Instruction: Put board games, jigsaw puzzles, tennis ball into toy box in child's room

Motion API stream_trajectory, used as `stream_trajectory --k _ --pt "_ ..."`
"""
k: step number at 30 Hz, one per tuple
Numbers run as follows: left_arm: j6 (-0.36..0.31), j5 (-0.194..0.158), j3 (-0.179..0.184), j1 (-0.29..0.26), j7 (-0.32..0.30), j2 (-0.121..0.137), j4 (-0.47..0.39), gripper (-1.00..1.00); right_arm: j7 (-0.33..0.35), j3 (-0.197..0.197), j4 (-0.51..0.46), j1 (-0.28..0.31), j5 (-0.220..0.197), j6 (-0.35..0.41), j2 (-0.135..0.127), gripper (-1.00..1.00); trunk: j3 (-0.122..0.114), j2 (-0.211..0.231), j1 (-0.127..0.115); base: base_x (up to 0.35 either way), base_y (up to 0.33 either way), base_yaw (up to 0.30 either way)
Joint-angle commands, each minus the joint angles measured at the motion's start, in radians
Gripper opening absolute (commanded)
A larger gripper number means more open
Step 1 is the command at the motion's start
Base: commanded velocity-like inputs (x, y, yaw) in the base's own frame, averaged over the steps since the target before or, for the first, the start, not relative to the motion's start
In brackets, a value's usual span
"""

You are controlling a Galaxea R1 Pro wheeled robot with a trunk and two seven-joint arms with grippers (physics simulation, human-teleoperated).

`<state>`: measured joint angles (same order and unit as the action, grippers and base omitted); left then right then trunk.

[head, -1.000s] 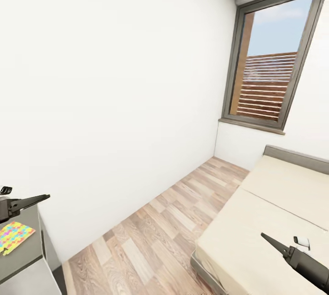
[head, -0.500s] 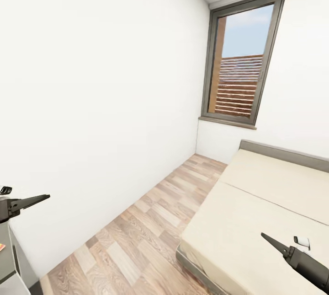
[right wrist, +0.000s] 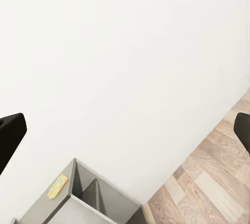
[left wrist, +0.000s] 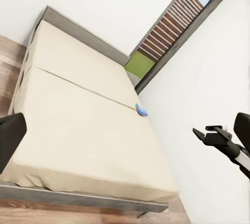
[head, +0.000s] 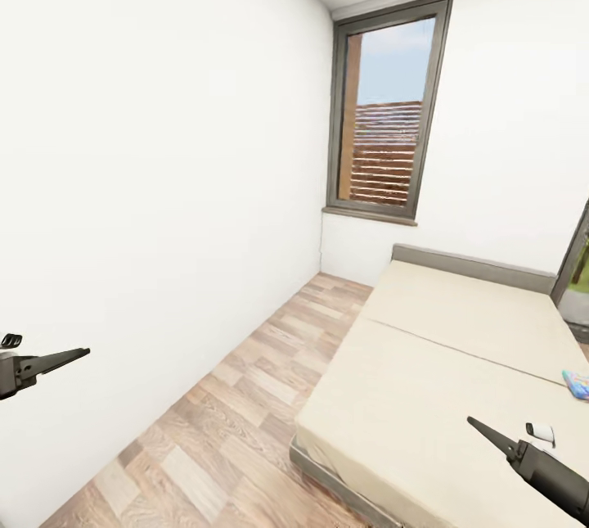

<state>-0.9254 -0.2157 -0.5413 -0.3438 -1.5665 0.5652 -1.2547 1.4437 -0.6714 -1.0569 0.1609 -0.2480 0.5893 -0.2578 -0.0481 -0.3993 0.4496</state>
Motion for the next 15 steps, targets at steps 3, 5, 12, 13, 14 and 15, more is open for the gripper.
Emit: stream_trajectory --k 3,5,12,13,14,15 --pt "-0.010 0.001 0.000 0.000 -0.004 0.000 0.000 1.00 0.003 0.000 0.001 0.001 -0.001 0.010 0.000 1.00 0.000 -0.001 0.000 0.000 0.000 -0.278" --pt "-0.010 0.001 0.000 0.000 -0.004 0.001 0.000 1.00 0.003 -0.001 0.001 0.001 -0.001 0.010 0.000 1.00 0.000 -0.001 0.000 0.000 0.000 -0.278" --pt "-0.009 0.001 0.000 0.000 -0.004 0.000 -0.001 1.00 0.002 -0.009 0.001 0.002 -0.001 0.010 0.000 1.00 0.000 -0.001 0.000 -0.013 -0.001 -0.278" --pt "-0.009 0.001 0.000 0.000 -0.004 0.000 -0.002 1.00 0.002 -0.010 0.001 0.002 -0.001 0.010 0.000 1.00 0.000 -0.001 0.000 -0.057 -0.014 -0.278" --pt "-0.009 0.001 0.000 0.000 -0.004 -0.001 -0.002 1.00 0.002 -0.010 0.001 0.001 -0.001 0.010 0.000 1.00 0.000 -0.001 0.000 -0.069 -0.028 -0.278" --pt "-0.009 0.001 0.000 0.000 -0.004 -0.001 -0.002 1.00 0.001 -0.011 0.001 0.001 -0.001 0.010 0.000 1.00 0.000 -0.001 0.000 -0.079 -0.041 -0.278"
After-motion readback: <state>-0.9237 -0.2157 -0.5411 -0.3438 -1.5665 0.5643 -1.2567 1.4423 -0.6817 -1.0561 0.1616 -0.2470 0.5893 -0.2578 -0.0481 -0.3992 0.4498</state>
